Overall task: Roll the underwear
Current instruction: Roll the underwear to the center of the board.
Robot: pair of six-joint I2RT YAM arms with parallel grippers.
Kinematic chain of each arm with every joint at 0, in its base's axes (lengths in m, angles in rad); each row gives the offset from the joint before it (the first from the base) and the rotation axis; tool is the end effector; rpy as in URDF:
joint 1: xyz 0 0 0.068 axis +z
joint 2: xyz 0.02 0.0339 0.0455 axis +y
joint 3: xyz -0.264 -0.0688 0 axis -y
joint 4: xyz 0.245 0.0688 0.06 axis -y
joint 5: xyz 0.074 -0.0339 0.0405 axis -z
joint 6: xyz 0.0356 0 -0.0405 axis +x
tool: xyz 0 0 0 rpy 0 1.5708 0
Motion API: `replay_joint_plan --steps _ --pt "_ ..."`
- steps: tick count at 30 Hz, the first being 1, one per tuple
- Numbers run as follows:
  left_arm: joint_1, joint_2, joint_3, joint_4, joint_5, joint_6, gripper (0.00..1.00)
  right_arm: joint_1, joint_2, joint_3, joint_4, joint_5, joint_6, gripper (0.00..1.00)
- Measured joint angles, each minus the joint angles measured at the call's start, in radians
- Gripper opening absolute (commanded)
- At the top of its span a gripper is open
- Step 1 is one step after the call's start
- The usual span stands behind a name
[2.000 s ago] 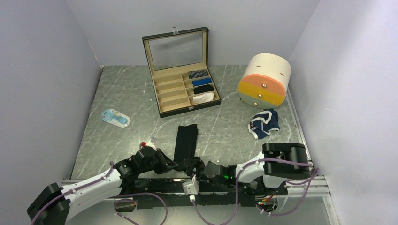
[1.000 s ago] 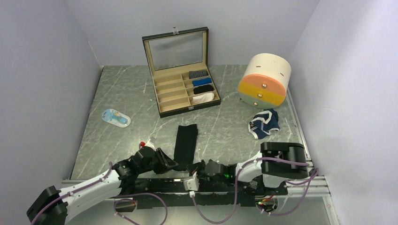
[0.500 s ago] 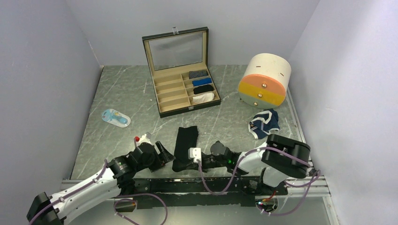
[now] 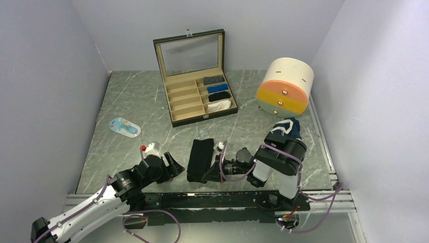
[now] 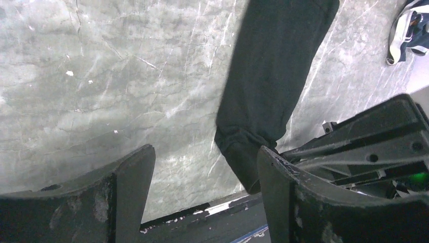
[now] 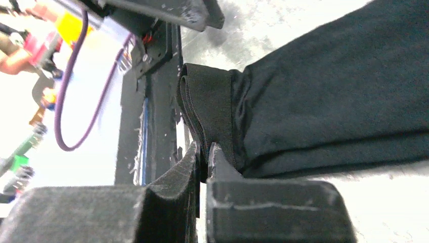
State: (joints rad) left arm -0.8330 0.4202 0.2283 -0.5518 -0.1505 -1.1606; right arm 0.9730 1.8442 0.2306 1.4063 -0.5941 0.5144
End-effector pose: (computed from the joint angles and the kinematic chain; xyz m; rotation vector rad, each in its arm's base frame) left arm 0.0788 -0.0788 0.1594 -0.4803 2.4079 -0.8039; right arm 0.1197 0.2113 0.0990 -0.9296 1.8174 1.5348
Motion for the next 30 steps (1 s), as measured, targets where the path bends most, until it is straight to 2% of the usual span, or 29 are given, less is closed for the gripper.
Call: replay_joint_plan --steps 5,11,18,24,30 --pt "0.0 -0.029 0.0 0.0 -0.005 0.046 0.78 -0.049 0.042 0.005 0.035 -0.003 0.179 0.05" --pt "0.0 -0.039 0.0 0.04 0.01 0.134 0.75 -0.089 0.053 0.07 -0.076 -0.021 0.28 0.05" --pt "0.0 -0.054 -0.039 0.156 0.061 0.238 0.73 -0.155 0.123 0.085 -0.08 -0.069 0.399 0.05" --pt "0.0 -0.023 -0.094 0.264 0.122 0.313 0.73 -0.161 0.112 0.104 -0.134 -0.08 0.413 0.05" --pt "0.0 0.14 -0.107 0.397 0.166 0.364 0.69 -0.165 0.073 0.132 -0.249 -0.092 0.39 0.07"
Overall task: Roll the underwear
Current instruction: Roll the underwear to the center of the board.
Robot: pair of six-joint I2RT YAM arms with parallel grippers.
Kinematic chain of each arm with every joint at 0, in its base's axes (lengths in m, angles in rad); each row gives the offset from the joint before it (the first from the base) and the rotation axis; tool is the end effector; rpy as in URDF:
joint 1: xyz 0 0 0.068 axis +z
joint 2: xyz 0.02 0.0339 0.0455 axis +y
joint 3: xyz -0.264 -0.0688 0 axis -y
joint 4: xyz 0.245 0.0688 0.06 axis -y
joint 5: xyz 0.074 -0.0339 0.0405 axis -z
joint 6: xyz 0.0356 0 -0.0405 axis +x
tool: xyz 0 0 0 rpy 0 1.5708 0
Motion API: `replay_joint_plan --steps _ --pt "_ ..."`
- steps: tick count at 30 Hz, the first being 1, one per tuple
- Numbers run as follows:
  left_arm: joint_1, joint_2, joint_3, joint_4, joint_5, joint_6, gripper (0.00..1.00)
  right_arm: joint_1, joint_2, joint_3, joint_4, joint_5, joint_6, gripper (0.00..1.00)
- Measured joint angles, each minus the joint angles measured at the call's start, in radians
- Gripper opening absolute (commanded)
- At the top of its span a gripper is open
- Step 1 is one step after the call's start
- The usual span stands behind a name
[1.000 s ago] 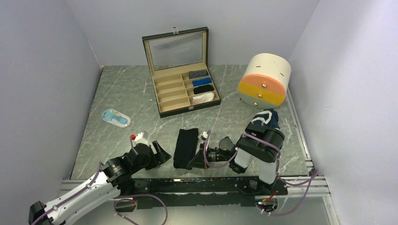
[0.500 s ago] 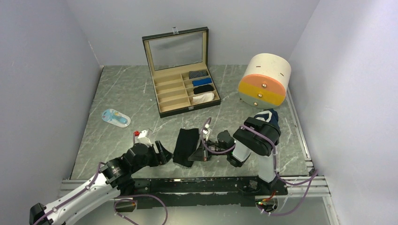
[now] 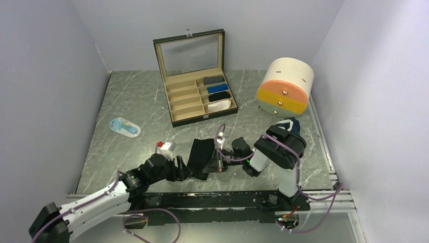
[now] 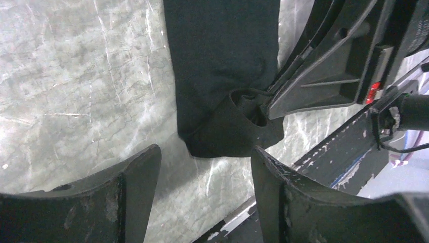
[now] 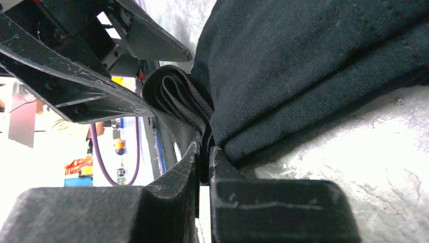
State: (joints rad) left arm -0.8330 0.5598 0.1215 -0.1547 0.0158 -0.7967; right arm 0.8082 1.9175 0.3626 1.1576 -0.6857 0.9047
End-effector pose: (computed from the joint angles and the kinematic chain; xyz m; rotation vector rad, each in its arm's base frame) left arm 0.0900 -0.0999 0.1428 0.0519 2.3231 -0.9120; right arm 0.1683 0.2088 0.0785 -0.4302 2.3020 1.6774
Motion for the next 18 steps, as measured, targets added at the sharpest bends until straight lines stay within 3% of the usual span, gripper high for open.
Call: replay_joint_plan --steps 8,13,18 --pt "0.0 0.135 -0.024 0.186 0.011 0.009 0.66 -0.003 -0.008 0.009 -0.031 -0.008 -0.004 0.13" --pt "0.0 0.171 -0.089 0.344 -0.004 -0.055 0.54 -0.004 -0.034 0.022 -0.092 -0.008 -0.019 0.17" --pt "0.0 0.217 -0.093 0.379 -0.039 -0.12 0.4 -0.006 -0.058 0.034 -0.146 -0.005 -0.034 0.21"
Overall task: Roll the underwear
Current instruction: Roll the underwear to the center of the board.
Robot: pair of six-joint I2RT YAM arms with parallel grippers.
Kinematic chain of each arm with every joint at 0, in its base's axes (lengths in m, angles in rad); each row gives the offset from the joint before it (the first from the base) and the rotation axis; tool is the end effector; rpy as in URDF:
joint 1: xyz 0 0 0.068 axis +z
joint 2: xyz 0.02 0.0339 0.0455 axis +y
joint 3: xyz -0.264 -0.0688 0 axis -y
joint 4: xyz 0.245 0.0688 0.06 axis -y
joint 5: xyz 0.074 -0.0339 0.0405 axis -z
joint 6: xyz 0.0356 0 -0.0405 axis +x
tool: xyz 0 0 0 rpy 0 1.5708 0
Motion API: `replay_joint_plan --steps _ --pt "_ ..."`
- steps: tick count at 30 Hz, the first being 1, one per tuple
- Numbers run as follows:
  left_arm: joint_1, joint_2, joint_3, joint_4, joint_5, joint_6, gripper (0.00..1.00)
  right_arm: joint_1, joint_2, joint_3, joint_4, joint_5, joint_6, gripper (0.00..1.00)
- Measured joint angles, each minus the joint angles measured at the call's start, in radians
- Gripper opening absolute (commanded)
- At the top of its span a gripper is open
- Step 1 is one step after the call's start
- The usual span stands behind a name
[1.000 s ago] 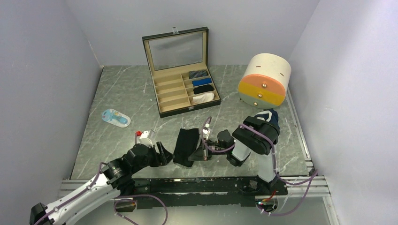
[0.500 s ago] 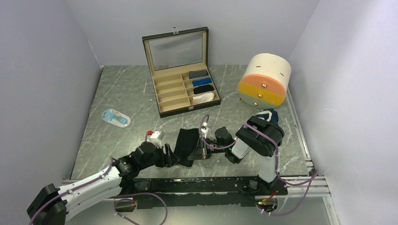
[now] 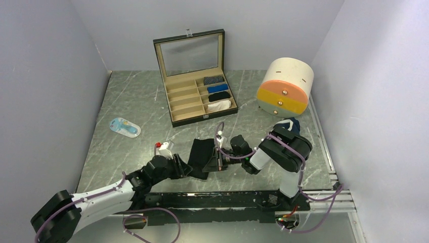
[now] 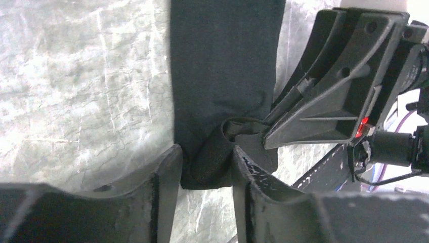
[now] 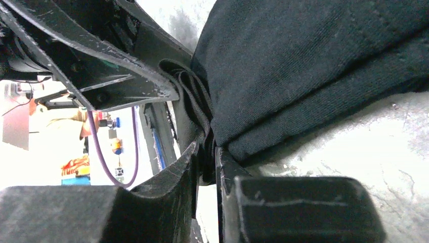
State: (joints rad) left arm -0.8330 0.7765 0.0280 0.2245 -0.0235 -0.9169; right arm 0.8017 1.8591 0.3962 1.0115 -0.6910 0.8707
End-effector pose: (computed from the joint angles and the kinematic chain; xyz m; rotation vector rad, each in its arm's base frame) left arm 0.0994 -0.1081 0.1209 -0.1104 2.2646 -0.9871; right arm 0.1731 0.2115 0.0852 -0.4443 2.3442 1.6437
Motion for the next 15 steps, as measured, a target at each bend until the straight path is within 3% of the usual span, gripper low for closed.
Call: replay_joint_plan --steps 2,6,7,8,15 --pt "0.0 0.003 0.0 -0.012 -0.015 -0.022 0.39 -0.001 -0.015 0.002 -0.025 0.009 0.0 0.27" --pt "-0.001 -0.002 0.01 -0.047 -0.039 -0.044 0.38 -0.006 -0.077 0.002 -0.097 0.048 -0.02 0.28" --pt "-0.001 -0.002 0.01 -0.05 -0.042 -0.047 0.37 -0.008 -0.1 0.002 -0.129 0.06 -0.033 0.79" --pt "-0.001 -0.002 0.01 -0.05 -0.044 -0.048 0.37 -0.01 -0.124 0.002 -0.158 0.069 -0.046 0.97" --pt "-0.001 0.05 0.039 -0.053 -0.049 -0.046 0.36 -0.013 -0.329 0.038 -0.357 0.124 -0.196 1.0"
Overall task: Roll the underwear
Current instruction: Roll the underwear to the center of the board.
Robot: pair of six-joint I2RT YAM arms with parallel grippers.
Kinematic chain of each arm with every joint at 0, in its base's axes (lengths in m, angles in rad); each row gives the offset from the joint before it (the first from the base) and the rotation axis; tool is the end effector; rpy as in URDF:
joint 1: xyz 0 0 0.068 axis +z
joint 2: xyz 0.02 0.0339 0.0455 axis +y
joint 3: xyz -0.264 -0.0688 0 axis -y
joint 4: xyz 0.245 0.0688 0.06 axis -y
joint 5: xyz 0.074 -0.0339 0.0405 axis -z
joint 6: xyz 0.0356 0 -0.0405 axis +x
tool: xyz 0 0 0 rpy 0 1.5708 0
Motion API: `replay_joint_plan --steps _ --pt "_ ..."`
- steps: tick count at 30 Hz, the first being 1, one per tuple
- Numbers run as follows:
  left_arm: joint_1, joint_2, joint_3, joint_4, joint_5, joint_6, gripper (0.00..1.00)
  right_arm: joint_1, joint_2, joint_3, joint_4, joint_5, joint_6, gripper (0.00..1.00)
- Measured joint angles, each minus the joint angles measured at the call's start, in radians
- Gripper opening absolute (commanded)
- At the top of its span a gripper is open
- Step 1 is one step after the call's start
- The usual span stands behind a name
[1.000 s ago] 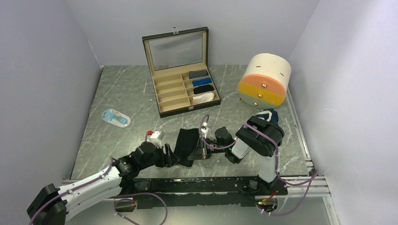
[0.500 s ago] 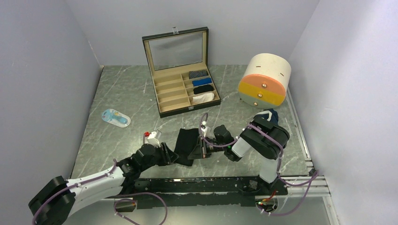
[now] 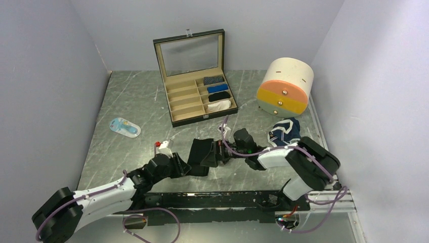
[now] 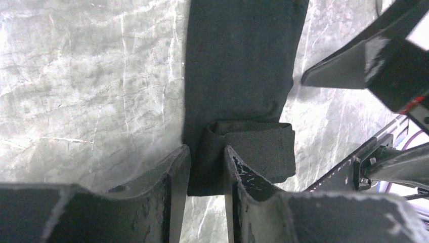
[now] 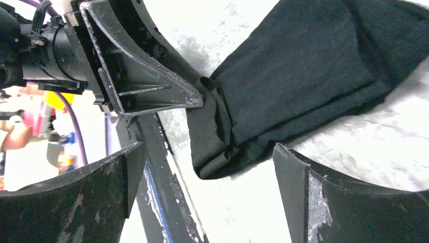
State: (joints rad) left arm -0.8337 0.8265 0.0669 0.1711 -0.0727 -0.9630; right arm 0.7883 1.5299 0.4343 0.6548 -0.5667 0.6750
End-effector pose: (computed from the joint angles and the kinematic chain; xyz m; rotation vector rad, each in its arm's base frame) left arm 0.1035 -0.1102 0.1217 -0.1947 2.3099 -0.9173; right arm 0.1759 0.2041 0.1425 -0.5390 2.2102 1.4322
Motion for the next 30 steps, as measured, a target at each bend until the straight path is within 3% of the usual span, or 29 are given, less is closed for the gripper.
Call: replay_joint_plan --steps 7,10,14,23,25,30 --pt "0.0 0.052 0.034 -0.007 0.006 0.013 0.36 -0.002 -0.284 -0.004 -0.185 0.202 -0.175 0.99" --pt "0.0 0.052 0.036 -0.013 0.008 0.017 0.36 -0.004 -0.339 -0.008 -0.161 0.276 -0.237 0.85" --pt "0.0 0.041 0.039 -0.031 0.008 0.021 0.36 0.013 -0.341 -0.07 -0.057 0.292 -0.398 0.74" --pt "0.0 0.043 0.053 -0.06 0.019 0.027 0.36 0.425 -0.255 -0.076 -0.068 0.436 -1.107 0.6" --pt "0.001 0.047 0.055 -0.06 0.022 0.028 0.36 0.478 -0.204 -0.058 -0.081 0.481 -1.212 0.54" --pt "0.001 0.055 0.062 -0.065 0.025 0.035 0.36 0.557 -0.09 -0.02 -0.098 0.569 -1.394 0.53"
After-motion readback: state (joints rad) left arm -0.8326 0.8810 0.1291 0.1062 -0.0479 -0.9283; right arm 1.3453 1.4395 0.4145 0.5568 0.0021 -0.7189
